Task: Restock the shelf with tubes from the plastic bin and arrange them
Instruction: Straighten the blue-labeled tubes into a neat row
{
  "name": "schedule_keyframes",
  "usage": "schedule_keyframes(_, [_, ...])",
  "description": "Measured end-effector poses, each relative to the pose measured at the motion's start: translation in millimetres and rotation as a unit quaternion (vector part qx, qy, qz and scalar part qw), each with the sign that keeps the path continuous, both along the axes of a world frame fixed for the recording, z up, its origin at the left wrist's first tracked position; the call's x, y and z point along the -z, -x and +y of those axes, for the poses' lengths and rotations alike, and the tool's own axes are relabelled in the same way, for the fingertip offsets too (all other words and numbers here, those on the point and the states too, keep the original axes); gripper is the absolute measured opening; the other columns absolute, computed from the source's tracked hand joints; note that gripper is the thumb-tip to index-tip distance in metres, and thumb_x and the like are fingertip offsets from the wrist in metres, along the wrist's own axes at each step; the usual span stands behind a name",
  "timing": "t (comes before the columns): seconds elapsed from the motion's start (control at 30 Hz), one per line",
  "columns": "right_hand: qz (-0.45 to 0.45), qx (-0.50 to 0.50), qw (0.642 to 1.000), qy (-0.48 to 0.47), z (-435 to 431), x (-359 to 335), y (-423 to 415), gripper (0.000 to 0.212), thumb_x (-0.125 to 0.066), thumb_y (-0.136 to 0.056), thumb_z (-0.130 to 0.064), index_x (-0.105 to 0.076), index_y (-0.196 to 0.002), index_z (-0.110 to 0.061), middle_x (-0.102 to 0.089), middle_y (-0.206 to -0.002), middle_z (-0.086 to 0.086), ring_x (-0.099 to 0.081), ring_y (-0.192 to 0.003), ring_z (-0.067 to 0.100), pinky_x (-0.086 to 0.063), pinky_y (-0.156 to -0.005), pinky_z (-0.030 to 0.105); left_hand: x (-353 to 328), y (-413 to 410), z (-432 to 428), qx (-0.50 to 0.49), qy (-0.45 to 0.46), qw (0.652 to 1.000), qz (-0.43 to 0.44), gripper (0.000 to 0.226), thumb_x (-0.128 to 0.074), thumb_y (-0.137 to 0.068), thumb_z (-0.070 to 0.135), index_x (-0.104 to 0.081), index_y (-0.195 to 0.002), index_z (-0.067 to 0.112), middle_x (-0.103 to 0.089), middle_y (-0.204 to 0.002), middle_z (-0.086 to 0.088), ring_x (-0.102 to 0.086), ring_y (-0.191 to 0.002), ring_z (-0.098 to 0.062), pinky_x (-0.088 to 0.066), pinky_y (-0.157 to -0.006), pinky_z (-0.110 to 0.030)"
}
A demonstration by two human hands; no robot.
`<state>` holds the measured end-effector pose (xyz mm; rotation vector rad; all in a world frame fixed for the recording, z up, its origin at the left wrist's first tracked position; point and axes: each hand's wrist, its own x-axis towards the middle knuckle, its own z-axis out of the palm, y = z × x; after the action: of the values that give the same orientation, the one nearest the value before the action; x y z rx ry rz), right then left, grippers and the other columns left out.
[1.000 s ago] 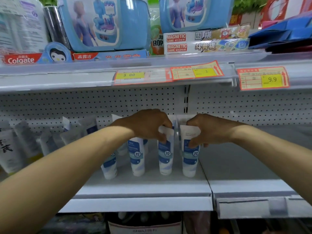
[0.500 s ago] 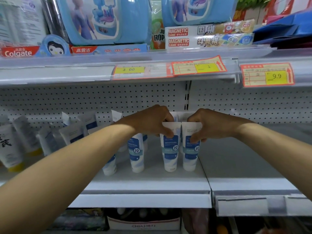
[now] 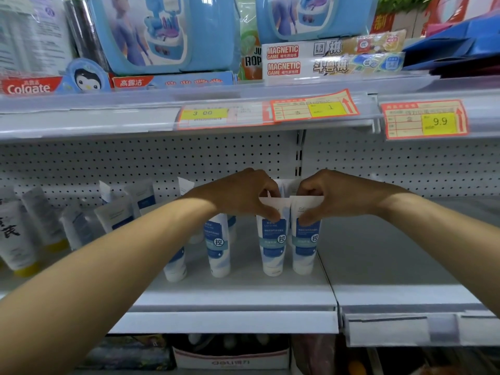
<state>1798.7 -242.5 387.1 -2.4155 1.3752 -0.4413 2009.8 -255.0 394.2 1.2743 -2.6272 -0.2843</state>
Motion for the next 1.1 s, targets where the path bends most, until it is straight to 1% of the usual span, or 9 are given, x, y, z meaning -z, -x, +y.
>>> schedule_keyframes(0.2, [-0.107,0.040,0.986,0.118,-7,-21,1,0.023,-0.067,-0.083,-0.045,-0.070,-0.080,-0.022,-0.069,-0.077,-0.010,-0.062,-0.071,0.000,-0.045,-0.063,0.010,-31,-31,-5,-0.052,0.057,0.993,0.089,0.016,-0.059,-0.094,0.032,-0.068,-0.104,0.024,-0.066,-0.099,0.013,-0.059,-0.092,-0.002,-0.042,-0.085,-0.019])
schedule_keyframes(0.4, [-0.029,0.034,0.988,0.147,-30,-30,-25,0.012,-0.066,-0.089,-0.023,-0.071,-0.095,-0.014,-0.067,-0.091,-0.008,-0.061,-0.091,0.012,-0.045,-0.077,0.022,-34,-67,-34,-0.169,0.027,0.985,0.033,0.038,-0.067,-0.089,0.029,-0.062,-0.124,0.016,-0.063,-0.123,-0.002,-0.057,-0.107,-0.014,-0.040,-0.091,-0.022])
schedule_keyframes(0.53, [0.123,0.034,0.984,0.121,-50,-29,-47,0.035,-0.063,-0.090,-0.037,-0.065,-0.121,-0.020,-0.056,-0.122,-0.005,-0.053,-0.112,0.014,-0.042,-0.098,0.028,-26,-68,-52,-0.208,0.021,0.978,-0.001,0.037,-0.068,-0.085,0.041,-0.073,-0.101,0.008,-0.073,-0.100,-0.007,-0.066,-0.085,-0.018,-0.051,-0.083,-0.026])
schedule_keyframes(0.6, [0.166,0.040,0.980,0.104,-59,-27,-55,0.038,-0.061,-0.091,-0.040,-0.063,-0.124,-0.020,-0.054,-0.122,-0.007,-0.054,-0.113,0.015,-0.043,-0.099,0.031,-20,-63,-59,-0.215,0.014,0.976,-0.043,0.038,-0.069,-0.083,0.045,-0.071,-0.083,0.006,-0.073,-0.076,-0.005,-0.069,-0.070,-0.018,-0.055,-0.077,-0.030])
schedule_keyframes(0.7, [0.165,0.029,0.983,0.079,-71,-21,-61,0.029,-0.066,-0.087,-0.040,-0.071,-0.105,-0.019,-0.066,-0.104,-0.008,-0.063,-0.095,0.015,-0.051,-0.090,0.037,-14,-57,-64,-0.216,0.013,0.972,-0.096,0.038,-0.073,-0.081,0.039,-0.056,-0.062,0.012,-0.062,-0.054,0.004,-0.059,-0.051,-0.010,-0.051,-0.060,-0.025])
schedule_keyframes(0.77, [0.162,0.018,0.984,0.073,-77,-16,-62,0.019,-0.069,-0.084,-0.037,-0.072,-0.088,-0.019,-0.068,-0.086,-0.004,-0.064,-0.081,0.015,-0.054,-0.082,0.037,-13,-56,-64,-0.196,0.006,0.976,-0.097,0.034,-0.074,-0.082,0.031,-0.058,-0.062,0.008,-0.064,-0.057,0.000,-0.064,-0.057,-0.016,-0.054,-0.067,-0.029])
schedule_keyframes(0.87, [0.137,0.012,0.988,0.064,-80,-12,-63,0.024,-0.071,-0.083,-0.032,-0.059,-0.064,-0.026,-0.056,-0.069,-0.008,-0.054,-0.065,0.011,-0.045,-0.068,0.032,-11,-56,-64,-0.165,0.005,0.985,-0.054,0.022,-0.076,-0.081,0.022,-0.071,-0.089,0.001,-0.071,-0.081,-0.009,-0.071,-0.079,-0.025,-0.057,-0.081,-0.034])
schedule_keyframes(0.93, [0.111,0.011,0.992,0.054,-81,-10,-63,0.032,-0.072,-0.083,-0.027,-0.053,-0.058,-0.029,-0.050,-0.063,-0.010,-0.048,-0.060,0.007,-0.040,-0.065,0.028,-8,-55,-65,-0.146,0.004,0.989,-0.036,0.031,-0.077,-0.080,0.021,-0.071,-0.104,0.002,-0.072,-0.094,-0.009,-0.069,-0.079,-0.021,-0.056,-0.082,-0.032])
schedule_keyframes(1.1, [0.095,0.012,0.994,0.045,-81,-9,-63,0.030,-0.072,-0.083,-0.026,-0.054,-0.058,-0.029,-0.050,-0.062,-0.010,-0.047,-0.059,0.006,-0.040,-0.065,0.027,-5,-55,-70,-0.118,-0.038,0.992,0.022,0.021,-0.076,-0.080,0.013,-0.072,-0.097,0.001,-0.067,-0.070,0.003,-0.062,-0.056,-0.005,-0.049,-0.052,-0.011])
